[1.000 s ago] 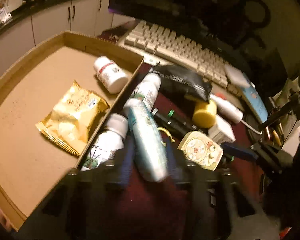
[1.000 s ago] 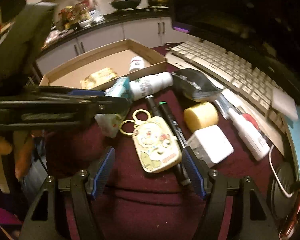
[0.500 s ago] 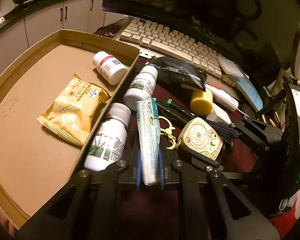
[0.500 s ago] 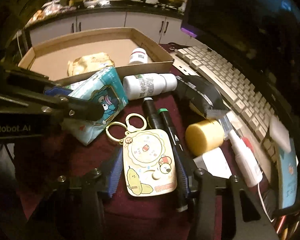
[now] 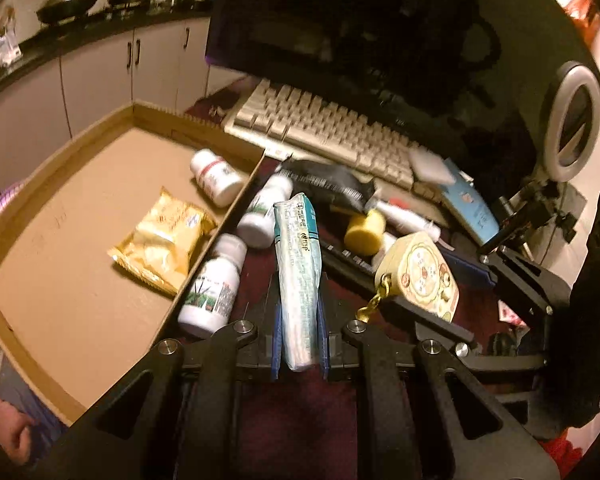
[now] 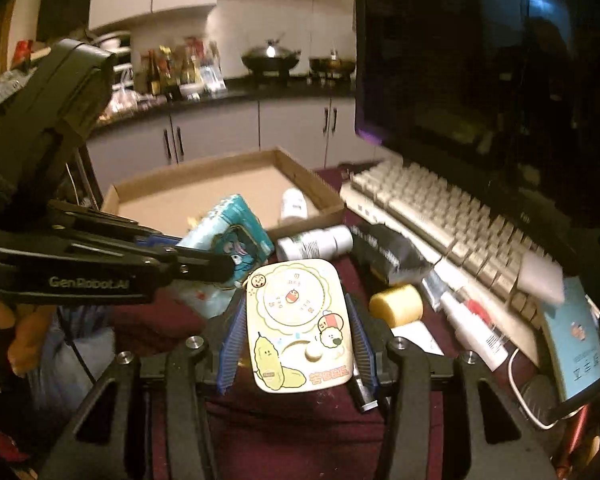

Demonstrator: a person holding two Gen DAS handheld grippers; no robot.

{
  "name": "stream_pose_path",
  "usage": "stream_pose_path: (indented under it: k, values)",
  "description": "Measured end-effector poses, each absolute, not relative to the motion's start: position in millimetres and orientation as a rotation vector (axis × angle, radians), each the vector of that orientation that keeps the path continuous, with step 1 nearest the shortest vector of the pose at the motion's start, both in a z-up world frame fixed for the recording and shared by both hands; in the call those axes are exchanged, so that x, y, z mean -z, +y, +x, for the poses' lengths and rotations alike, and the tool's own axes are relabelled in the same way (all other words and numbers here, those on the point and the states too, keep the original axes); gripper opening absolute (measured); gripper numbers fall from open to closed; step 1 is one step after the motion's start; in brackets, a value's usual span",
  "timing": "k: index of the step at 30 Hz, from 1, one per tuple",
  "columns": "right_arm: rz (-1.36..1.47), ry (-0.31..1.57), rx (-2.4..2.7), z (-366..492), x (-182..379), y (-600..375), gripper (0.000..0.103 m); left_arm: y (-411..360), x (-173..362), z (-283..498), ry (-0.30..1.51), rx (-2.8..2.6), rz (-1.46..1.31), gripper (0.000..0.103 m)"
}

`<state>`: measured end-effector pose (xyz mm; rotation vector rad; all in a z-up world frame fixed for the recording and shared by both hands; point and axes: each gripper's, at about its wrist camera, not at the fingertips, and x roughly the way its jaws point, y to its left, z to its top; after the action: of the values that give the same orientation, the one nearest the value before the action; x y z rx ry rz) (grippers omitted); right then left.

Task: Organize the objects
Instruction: 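Carry the tube and cartoon case into the cardboard tray with both grippers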

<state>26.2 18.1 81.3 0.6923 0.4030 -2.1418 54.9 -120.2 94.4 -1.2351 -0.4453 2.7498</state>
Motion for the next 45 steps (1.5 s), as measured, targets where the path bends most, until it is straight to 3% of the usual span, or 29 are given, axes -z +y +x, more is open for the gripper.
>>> stream_pose_path:
  k: [17,28,45]
  values:
    - [0.657,0.357,2.074,32.5,-92.2,13.3,0.048,-143.5,-109.7,60.2,-0.543,-2.794,-1.157,0.013]
    - [0.672,0.343,2.123,25.3,-105.1,15.1,0.048,-199.6,-113.8,69.3,-0.675,-2.866,-1.111,0.013]
    - [0.74,0.264,2.051,-10.9,-123.0,-47.7,0.048,-264.6,-75.1,61.4,-0.82,-2.906,-1.282,0.013]
